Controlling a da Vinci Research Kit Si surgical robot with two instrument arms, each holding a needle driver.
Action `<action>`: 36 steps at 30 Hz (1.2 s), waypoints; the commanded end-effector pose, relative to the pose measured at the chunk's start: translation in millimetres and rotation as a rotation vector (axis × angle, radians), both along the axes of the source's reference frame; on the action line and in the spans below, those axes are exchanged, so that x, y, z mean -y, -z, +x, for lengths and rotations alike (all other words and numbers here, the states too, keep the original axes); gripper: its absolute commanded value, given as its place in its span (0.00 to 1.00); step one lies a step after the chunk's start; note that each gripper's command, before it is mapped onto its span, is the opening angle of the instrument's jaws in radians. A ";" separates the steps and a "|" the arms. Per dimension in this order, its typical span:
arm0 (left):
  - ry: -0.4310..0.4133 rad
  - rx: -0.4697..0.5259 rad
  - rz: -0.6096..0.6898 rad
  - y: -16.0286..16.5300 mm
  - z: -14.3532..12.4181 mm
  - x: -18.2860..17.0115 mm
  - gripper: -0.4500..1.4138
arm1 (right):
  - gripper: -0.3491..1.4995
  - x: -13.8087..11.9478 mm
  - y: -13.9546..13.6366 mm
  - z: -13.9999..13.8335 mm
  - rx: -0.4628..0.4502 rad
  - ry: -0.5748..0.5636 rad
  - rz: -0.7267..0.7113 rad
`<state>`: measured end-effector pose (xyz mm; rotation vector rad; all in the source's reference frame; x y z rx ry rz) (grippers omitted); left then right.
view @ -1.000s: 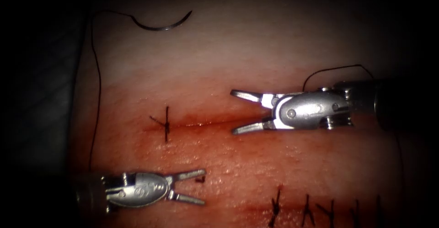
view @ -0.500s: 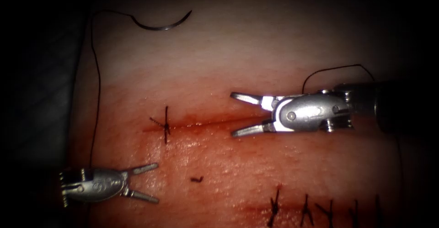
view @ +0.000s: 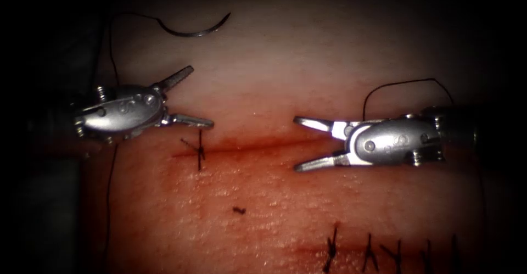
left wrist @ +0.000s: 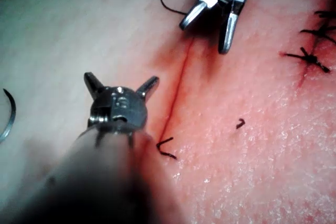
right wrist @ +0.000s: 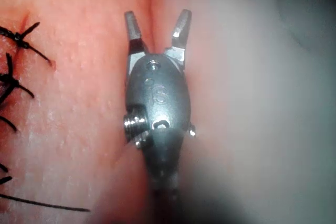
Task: Wound Closure
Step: Grab the needle near the tip with the left tool.
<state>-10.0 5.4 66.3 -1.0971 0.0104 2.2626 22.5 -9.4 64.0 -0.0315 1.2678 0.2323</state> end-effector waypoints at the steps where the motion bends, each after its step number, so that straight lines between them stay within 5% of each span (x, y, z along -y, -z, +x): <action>1: 0.011 -0.012 0.000 -1.1 -1.0 -0.6 0.56 | 0.96 -0.1 -0.5 0.4 -0.002 0.002 -0.001; 8: 0.048 -0.127 -0.027 -5.5 -3.3 -4.0 0.58 | 0.95 0.0 -0.4 -0.5 0.013 -0.002 0.001; 17: 0.101 -0.255 -0.017 -11.0 -1.4 -8.5 0.59 | 0.95 -0.1 -0.3 -0.8 0.018 -0.007 0.008; 21: 0.111 -0.253 0.004 -12.7 -0.4 -9.7 0.59 | 0.95 -0.1 -0.4 -0.7 0.019 -0.008 0.008; 27: 0.144 -0.120 0.110 -15.6 0.7 -11.6 0.57 | 0.95 0.0 -0.5 -0.5 0.020 -0.012 0.012; 36: 0.111 -0.177 0.282 -18.7 1.3 -11.7 0.54 | 0.95 0.3 -0.6 -0.4 0.019 -0.015 0.014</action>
